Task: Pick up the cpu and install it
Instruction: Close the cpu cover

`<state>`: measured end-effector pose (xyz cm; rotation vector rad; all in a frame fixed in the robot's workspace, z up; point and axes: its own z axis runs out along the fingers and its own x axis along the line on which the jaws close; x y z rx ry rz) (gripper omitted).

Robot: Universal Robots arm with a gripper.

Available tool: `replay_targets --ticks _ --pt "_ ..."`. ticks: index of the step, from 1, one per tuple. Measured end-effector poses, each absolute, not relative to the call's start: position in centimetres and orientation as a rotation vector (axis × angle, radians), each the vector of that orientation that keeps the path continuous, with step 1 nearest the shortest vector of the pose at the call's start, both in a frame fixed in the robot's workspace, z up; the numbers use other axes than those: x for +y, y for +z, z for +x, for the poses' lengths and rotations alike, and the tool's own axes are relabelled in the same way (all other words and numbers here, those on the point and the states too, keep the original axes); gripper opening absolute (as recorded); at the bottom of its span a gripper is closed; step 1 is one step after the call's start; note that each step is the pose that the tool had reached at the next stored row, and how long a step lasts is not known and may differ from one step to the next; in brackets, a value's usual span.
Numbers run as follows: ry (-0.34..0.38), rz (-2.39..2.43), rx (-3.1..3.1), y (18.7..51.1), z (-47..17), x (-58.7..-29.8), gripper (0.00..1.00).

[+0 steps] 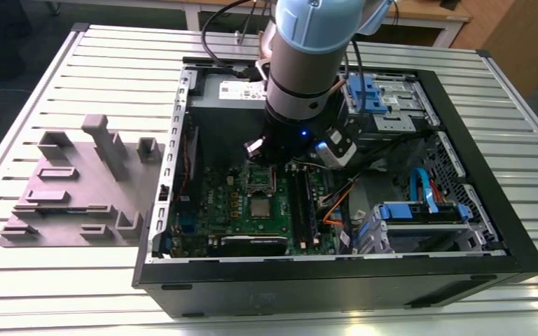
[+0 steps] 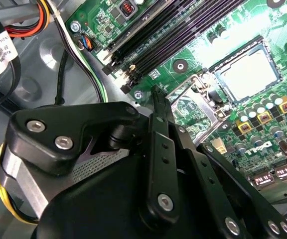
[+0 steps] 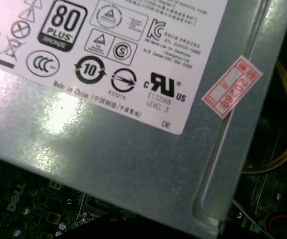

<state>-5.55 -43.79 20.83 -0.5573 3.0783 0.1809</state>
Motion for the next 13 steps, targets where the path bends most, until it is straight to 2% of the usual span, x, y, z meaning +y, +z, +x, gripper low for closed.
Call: replay_targets --ticks 13 --pt "0.183 -0.546 3.086 20.75 -5.06 -43.92 0.10"
